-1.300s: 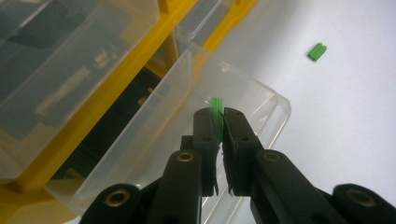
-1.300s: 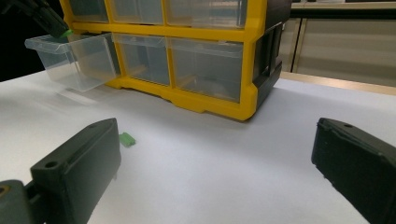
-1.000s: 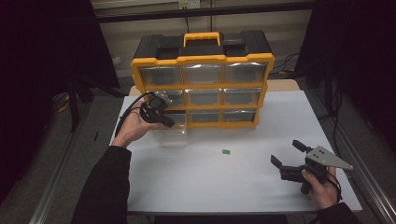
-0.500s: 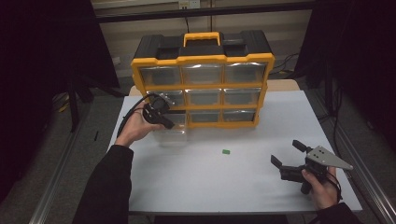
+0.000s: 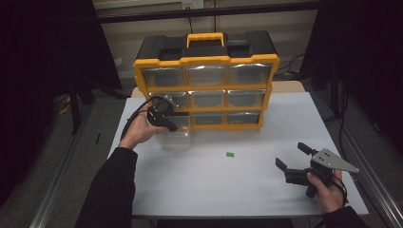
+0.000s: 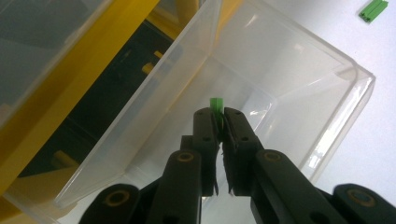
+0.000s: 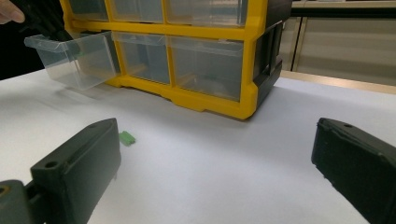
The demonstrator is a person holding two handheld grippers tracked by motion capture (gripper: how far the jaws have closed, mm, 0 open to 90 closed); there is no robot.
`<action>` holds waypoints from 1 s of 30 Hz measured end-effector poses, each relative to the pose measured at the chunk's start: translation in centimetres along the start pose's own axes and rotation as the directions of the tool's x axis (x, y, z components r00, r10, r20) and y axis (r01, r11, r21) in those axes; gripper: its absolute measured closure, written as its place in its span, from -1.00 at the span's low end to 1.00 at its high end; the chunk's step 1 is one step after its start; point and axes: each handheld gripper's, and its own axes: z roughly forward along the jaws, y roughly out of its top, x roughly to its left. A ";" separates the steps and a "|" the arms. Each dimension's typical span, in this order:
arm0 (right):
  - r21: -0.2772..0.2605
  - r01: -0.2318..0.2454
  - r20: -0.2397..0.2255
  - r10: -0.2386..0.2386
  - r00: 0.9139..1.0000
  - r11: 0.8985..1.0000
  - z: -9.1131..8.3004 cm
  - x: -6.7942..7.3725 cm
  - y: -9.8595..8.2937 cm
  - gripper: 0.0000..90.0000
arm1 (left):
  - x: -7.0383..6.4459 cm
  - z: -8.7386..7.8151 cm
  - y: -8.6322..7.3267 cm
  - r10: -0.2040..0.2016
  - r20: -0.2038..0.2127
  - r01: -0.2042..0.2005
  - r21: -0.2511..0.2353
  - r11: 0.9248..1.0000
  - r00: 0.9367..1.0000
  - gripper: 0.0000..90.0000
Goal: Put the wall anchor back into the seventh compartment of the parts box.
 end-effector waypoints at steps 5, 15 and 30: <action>-0.001 -0.001 -0.003 0.001 1.000 1.000 0.0 0.0 0.0 -0.98 | 0.0 0.0 0.0 -0.008 0.010 0.008 -0.002 1.000 1.000 0.87; 0.000 -0.004 -0.003 0.004 1.000 1.000 0.0 0.0 0.0 -0.98 | -0.2 -0.1 -0.1 -0.049 0.019 0.050 -0.029 0.998 0.999 0.74; 0.002 -0.005 -0.001 0.005 1.000 1.000 0.0 0.0 0.0 -0.98 | -0.5 -2.5 -0.7 -0.052 0.020 0.055 -0.181 0.982 0.998 0.69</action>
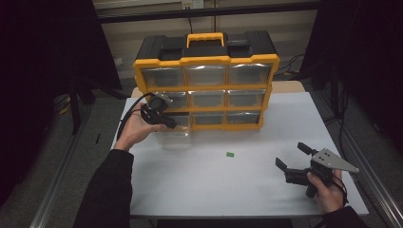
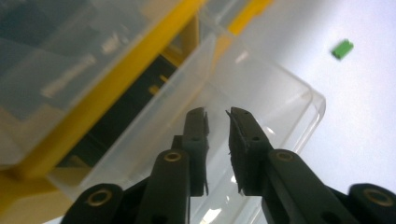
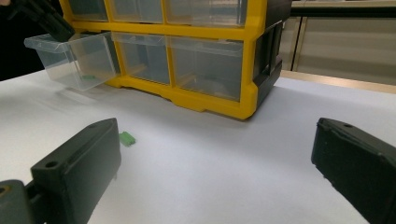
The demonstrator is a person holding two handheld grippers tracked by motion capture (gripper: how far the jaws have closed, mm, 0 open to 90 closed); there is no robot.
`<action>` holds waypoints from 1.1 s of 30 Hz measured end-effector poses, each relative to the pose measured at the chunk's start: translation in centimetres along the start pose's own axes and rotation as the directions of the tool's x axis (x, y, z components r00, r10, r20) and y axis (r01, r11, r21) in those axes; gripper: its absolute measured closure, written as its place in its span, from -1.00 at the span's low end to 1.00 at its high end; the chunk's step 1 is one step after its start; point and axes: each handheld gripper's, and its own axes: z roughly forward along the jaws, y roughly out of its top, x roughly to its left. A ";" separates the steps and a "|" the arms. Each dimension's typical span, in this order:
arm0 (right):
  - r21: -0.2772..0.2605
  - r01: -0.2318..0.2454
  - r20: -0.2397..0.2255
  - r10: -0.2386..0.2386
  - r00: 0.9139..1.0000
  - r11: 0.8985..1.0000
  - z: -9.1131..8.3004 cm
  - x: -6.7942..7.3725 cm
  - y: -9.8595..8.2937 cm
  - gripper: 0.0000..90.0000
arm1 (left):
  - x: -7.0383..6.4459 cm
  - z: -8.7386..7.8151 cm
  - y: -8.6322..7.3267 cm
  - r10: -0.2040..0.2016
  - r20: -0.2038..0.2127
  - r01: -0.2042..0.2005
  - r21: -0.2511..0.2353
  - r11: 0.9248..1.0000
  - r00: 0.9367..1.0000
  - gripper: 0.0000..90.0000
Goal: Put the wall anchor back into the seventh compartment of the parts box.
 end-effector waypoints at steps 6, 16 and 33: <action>-0.001 0.004 -0.004 -0.004 1.000 1.000 0.0 0.0 0.0 -0.97 | -0.9 -0.3 -0.1 -0.025 -0.010 0.024 -0.089 0.996 1.000 0.31; -0.001 0.000 -0.002 0.000 1.000 1.000 0.0 0.0 0.0 -0.97 | -1.6 -0.5 -0.8 -0.049 -0.045 0.037 -0.227 0.973 0.998 -0.40; -0.002 -0.003 -0.001 0.003 1.000 1.000 0.0 0.0 0.0 -0.97 | -3.4 0.2 -0.8 0.009 -0.012 -0.013 -0.300 0.954 1.000 -0.92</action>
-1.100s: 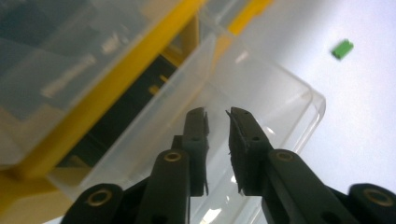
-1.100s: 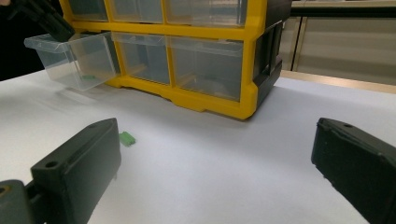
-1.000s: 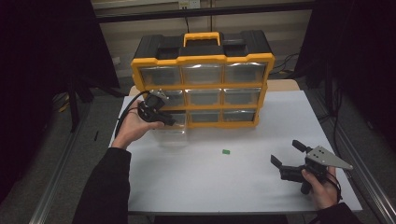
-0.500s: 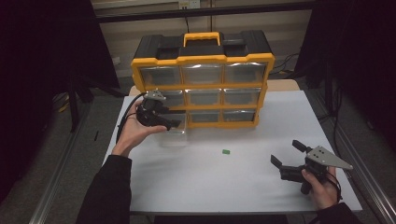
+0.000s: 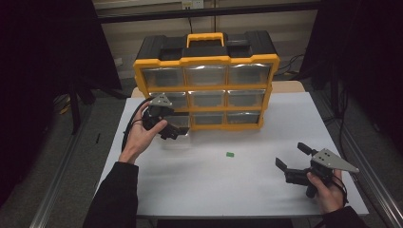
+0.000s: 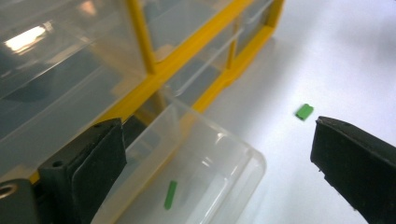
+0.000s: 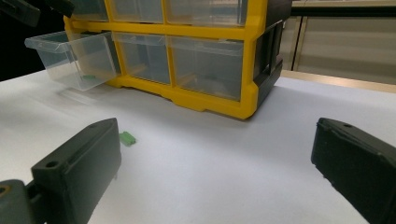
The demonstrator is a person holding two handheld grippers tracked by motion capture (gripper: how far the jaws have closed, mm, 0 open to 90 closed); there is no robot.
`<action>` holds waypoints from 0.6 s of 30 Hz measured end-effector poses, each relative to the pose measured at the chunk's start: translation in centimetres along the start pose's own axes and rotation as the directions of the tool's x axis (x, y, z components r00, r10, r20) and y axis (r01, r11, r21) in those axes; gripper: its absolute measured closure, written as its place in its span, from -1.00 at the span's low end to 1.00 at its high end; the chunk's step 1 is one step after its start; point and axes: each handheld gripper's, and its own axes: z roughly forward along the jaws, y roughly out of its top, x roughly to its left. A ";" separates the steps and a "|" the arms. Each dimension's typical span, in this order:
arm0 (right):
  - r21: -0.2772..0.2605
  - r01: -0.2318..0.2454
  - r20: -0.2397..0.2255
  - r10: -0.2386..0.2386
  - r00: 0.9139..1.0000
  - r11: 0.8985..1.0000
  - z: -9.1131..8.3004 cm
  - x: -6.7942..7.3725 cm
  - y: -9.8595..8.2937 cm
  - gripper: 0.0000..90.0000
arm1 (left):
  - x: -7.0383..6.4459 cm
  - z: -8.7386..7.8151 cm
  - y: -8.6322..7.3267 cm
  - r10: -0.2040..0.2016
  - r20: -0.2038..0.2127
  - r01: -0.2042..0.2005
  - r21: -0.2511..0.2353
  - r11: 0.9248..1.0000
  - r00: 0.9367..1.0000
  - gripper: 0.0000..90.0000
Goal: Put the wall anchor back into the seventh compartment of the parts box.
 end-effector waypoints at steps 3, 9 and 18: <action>0.004 0.000 -0.001 0.000 1.000 1.000 0.0 0.0 0.0 -0.97 | -0.6 0.4 0.2 0.017 0.010 -0.017 0.000 1.000 1.000 -0.92; 0.003 -0.001 -0.002 0.001 1.000 1.000 0.0 0.0 0.0 -0.98 | -1.3 1.3 0.5 0.029 0.016 -0.029 0.010 1.000 0.999 -0.92; 0.001 0.004 -0.006 -0.004 1.000 1.000 0.1 0.0 0.0 -0.98 | -2.5 2.9 0.9 0.041 0.050 -0.042 0.015 0.999 0.998 -0.92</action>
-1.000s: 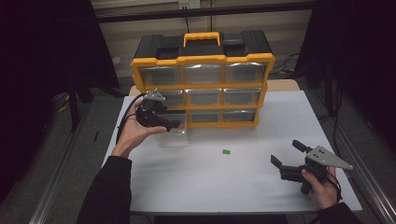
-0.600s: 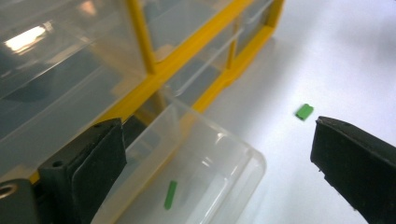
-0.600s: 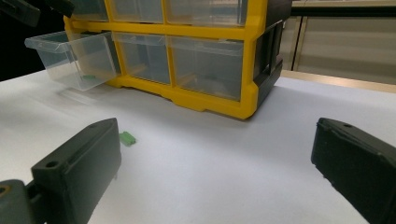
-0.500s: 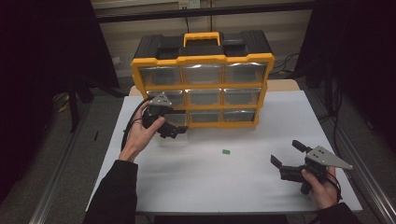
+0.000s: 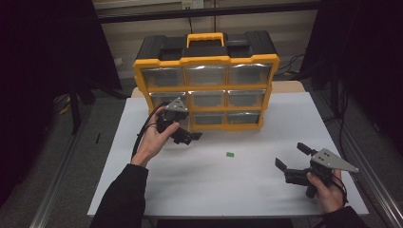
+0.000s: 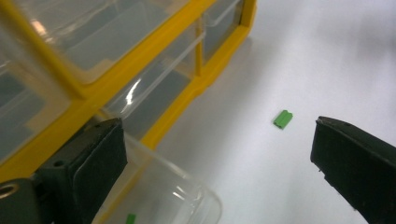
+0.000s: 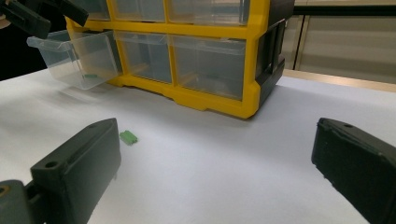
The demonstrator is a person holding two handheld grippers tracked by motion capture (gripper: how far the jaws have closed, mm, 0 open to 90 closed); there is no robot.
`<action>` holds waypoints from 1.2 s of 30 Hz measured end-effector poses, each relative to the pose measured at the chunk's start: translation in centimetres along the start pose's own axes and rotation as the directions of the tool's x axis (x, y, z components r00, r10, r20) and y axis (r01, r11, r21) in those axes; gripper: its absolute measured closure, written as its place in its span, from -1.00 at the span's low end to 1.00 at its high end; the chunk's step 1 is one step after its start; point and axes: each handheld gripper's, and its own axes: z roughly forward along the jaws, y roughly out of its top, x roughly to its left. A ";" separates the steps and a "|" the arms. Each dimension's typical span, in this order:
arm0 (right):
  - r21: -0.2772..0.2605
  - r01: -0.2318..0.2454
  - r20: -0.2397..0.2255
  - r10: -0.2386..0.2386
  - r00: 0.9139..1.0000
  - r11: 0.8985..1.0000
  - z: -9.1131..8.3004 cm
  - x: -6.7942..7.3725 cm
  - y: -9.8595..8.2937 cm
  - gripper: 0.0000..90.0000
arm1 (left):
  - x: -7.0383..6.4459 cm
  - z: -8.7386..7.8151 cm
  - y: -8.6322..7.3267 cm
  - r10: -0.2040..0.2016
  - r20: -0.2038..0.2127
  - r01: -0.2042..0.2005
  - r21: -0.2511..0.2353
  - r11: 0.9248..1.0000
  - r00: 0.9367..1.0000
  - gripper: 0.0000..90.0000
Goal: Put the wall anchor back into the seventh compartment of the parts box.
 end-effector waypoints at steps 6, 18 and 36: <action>0.002 0.001 -0.001 -0.001 1.000 1.000 0.0 0.0 0.0 -0.98 | -0.9 1.3 0.4 0.019 0.049 -0.020 0.007 1.000 0.999 -0.93; 0.004 0.000 -0.002 0.000 1.000 1.000 -0.1 0.0 0.0 -0.98 | -2.6 3.7 1.3 0.089 0.077 -0.093 0.053 0.994 0.993 -0.91; 0.002 0.000 -0.001 0.000 1.000 1.000 0.0 0.0 0.0 -0.98 | -4.8 7.9 1.4 0.157 0.168 -0.180 0.135 0.974 0.973 -0.87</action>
